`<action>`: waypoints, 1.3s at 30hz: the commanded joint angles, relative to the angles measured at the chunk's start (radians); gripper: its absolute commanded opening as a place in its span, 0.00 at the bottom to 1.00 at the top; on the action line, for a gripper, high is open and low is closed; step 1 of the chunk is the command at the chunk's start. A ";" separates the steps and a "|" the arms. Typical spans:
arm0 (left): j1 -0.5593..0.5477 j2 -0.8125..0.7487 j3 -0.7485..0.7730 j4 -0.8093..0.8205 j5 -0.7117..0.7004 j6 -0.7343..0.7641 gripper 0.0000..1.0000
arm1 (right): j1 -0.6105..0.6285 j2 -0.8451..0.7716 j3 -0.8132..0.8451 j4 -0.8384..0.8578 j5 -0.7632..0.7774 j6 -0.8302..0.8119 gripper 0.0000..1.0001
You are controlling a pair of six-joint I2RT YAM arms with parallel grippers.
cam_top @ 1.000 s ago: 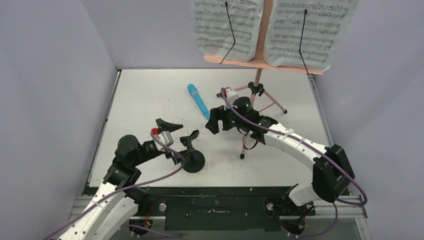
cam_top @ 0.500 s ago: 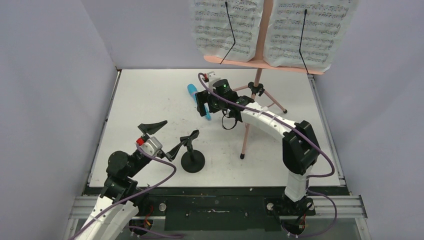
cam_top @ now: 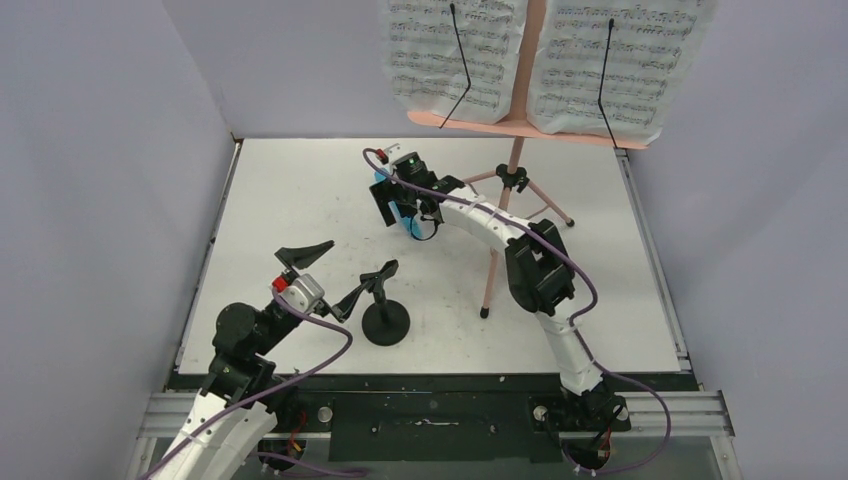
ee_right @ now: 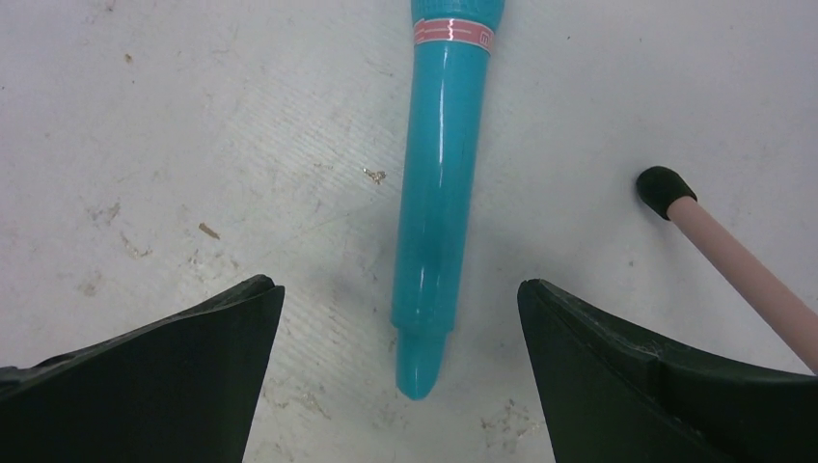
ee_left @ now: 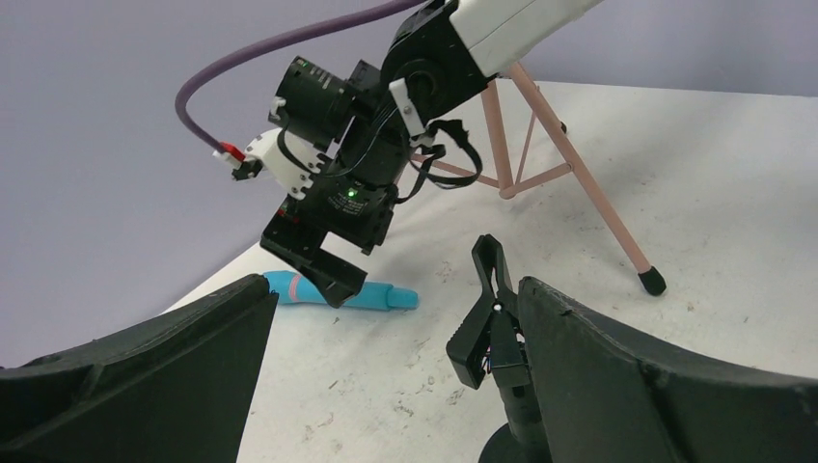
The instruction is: Set up the instrument practice props
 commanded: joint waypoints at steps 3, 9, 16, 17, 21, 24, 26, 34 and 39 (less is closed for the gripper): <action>0.009 0.001 -0.007 0.058 0.022 -0.003 0.97 | 0.011 0.116 0.196 -0.068 0.048 -0.036 0.96; 0.007 -0.003 -0.016 0.061 0.016 0.002 0.97 | 0.011 0.186 0.229 -0.083 0.096 -0.047 0.90; 0.008 0.009 -0.016 0.056 0.034 0.006 1.00 | 0.010 0.187 0.174 -0.068 0.081 -0.049 0.61; 0.008 0.008 -0.015 0.054 0.033 0.006 1.00 | 0.010 0.182 0.164 -0.066 0.082 -0.048 0.59; 0.008 0.001 -0.016 0.049 0.018 0.010 1.00 | 0.010 0.151 0.109 -0.062 0.073 -0.041 0.40; 0.007 -0.003 -0.016 0.045 0.019 0.010 1.00 | 0.010 0.108 0.029 -0.047 0.073 -0.036 0.34; 0.008 -0.003 -0.016 0.044 0.017 0.011 1.00 | 0.011 0.073 -0.021 -0.044 0.074 -0.028 0.32; 0.007 -0.005 -0.016 0.041 0.018 0.011 1.00 | 0.037 -0.187 -0.372 -0.012 0.059 0.049 0.28; 0.008 -0.007 -0.013 0.042 0.018 0.008 1.00 | 0.089 -0.372 -0.603 0.009 0.062 0.084 0.49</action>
